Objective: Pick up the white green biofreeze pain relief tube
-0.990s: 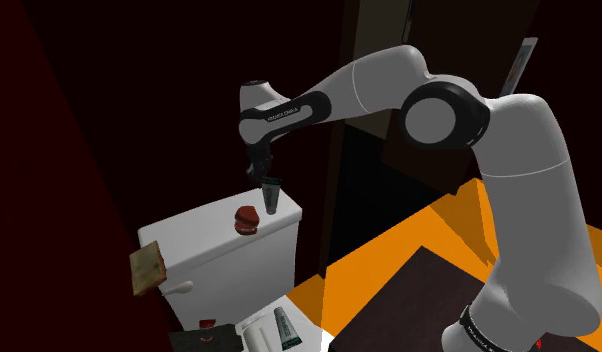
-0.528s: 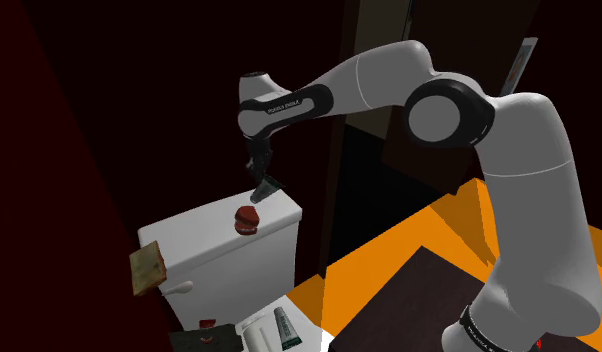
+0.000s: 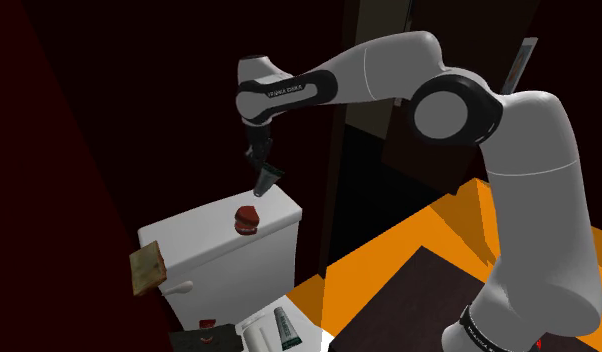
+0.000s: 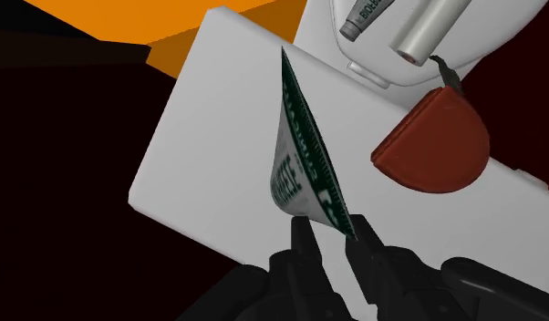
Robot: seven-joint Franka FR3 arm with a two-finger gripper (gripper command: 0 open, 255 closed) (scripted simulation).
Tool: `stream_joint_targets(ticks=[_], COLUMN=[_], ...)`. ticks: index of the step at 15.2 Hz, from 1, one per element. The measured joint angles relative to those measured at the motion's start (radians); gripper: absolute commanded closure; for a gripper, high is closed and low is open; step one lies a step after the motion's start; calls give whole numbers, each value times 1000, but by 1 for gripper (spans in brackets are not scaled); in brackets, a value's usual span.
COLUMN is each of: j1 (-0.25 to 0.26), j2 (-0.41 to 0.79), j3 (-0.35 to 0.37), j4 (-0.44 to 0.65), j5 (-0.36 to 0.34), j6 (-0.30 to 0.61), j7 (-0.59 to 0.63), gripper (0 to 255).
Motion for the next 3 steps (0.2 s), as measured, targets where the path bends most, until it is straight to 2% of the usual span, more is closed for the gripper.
stream_joint_targets(ticks=[3], j1=[0], j2=[-2], j3=[0], j4=[32], j5=[1], j6=[-34], j7=[-2], gripper=[255])
